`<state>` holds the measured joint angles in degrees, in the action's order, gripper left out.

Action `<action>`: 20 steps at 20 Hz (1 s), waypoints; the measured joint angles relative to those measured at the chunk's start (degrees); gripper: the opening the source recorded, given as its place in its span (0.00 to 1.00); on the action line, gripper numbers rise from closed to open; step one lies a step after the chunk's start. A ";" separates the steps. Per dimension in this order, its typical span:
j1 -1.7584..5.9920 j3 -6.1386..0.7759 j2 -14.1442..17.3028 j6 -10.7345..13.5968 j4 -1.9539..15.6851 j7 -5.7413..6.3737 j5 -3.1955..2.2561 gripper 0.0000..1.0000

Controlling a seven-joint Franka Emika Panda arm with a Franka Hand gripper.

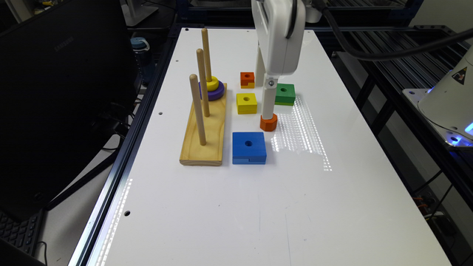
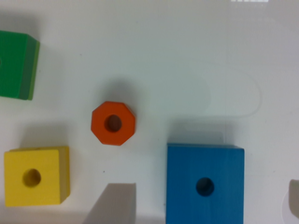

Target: Pick up blue block.

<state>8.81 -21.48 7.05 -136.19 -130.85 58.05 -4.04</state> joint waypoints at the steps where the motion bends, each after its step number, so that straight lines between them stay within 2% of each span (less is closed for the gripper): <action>1: 0.00 0.00 0.73 -0.63 0.00 0.35 -0.43 1.00; 3: 0.00 0.00 1.99 -1.78 0.02 1.15 -1.39 1.00; 5: 0.01 0.00 2.49 -2.11 0.10 1.61 -1.93 1.00; 9: 0.02 0.08 2.55 -2.10 0.11 1.62 -2.01 1.00; 11: 0.02 0.23 3.71 -3.01 -0.03 1.73 -2.38 1.00; 14: 0.04 0.53 7.36 -6.29 0.06 3.38 -4.87 1.00; 15: 0.04 0.56 8.07 -6.79 0.21 3.95 -5.55 1.00; 16: 0.03 0.58 8.33 -6.87 0.38 4.09 -5.74 1.00; 20: 0.03 0.58 8.34 -6.82 0.67 4.09 -5.74 1.00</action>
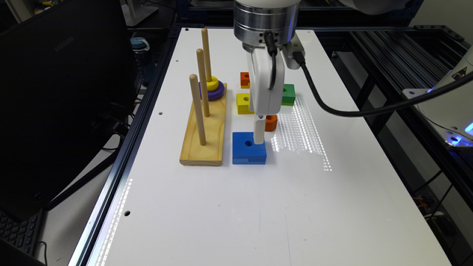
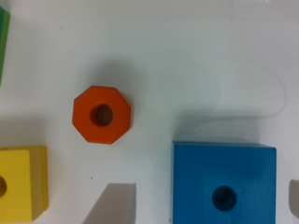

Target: Pick up blue block.

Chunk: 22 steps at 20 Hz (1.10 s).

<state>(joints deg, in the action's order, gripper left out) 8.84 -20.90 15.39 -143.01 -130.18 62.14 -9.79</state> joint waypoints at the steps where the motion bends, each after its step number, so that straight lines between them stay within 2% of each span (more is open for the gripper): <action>1: 0.00 0.00 0.00 0.00 0.07 0.00 0.00 1.00; 6: -0.03 0.00 0.06 0.00 0.56 0.00 0.00 1.00; 14: -0.22 -0.38 0.61 -0.17 0.69 0.37 -0.04 1.00; 15: -0.26 -0.33 1.27 -0.68 0.70 0.55 -0.30 1.00; 17: -0.24 -0.19 2.47 -1.54 0.75 1.12 -1.15 1.00; 18: -0.18 0.09 2.69 -1.62 0.75 1.16 -1.52 1.00; 20: -0.03 0.42 2.72 -1.61 0.75 1.16 -1.82 1.00; 22: -0.04 0.46 2.72 -1.61 0.75 1.16 -1.84 1.00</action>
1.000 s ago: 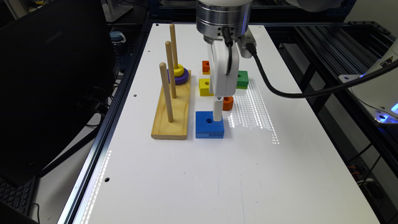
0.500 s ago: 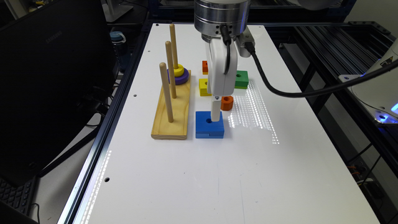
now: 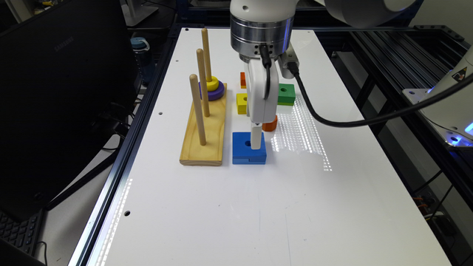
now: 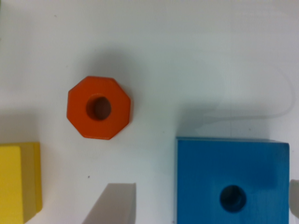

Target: Pick up blue block.

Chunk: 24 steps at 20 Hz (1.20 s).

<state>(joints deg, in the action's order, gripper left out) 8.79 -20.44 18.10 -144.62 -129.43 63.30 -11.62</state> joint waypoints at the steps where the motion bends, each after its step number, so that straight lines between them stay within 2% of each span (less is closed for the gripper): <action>1: 0.00 0.00 0.00 0.00 0.00 0.00 0.00 1.00; 6: -0.26 -0.27 0.00 0.00 0.25 0.27 0.00 1.00; 11: -0.96 -0.54 0.33 0.00 0.82 1.09 0.00 1.00; 14: -1.66 -0.75 0.65 0.03 1.22 2.02 -0.04 1.00; 24: -1.64 -0.42 0.68 0.06 1.25 2.04 -0.11 1.00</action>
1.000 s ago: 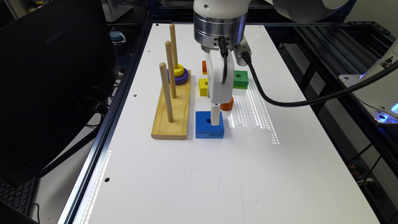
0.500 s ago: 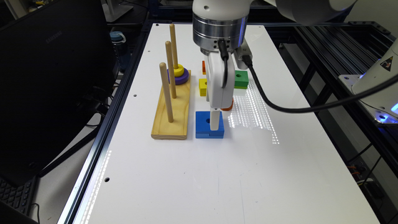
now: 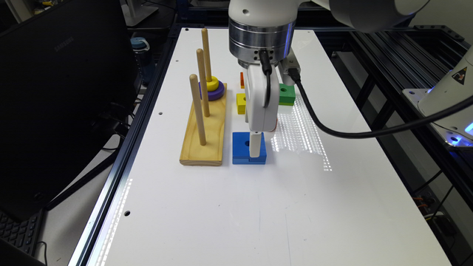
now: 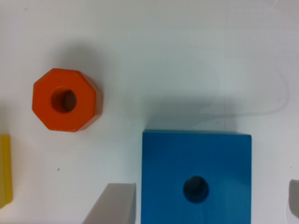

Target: Pick up blue block.

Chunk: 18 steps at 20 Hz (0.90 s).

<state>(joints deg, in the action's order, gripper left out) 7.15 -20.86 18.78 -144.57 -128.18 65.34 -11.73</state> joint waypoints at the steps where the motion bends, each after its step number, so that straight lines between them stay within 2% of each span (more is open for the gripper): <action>1: 0.00 0.04 0.00 0.00 0.00 0.00 -0.01 1.00; 7: 0.01 0.43 1.08 -0.30 0.06 0.00 -0.34 1.00; 10: 0.03 0.66 2.36 -1.15 0.26 0.02 -0.96 1.00; 16: -0.01 0.67 3.07 -1.39 0.53 0.03 -1.10 1.00; 18: -0.06 0.71 4.18 -2.33 0.66 0.19 -1.43 1.00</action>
<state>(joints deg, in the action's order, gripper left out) 7.10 -20.15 22.96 -146.89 -127.53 65.53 -13.16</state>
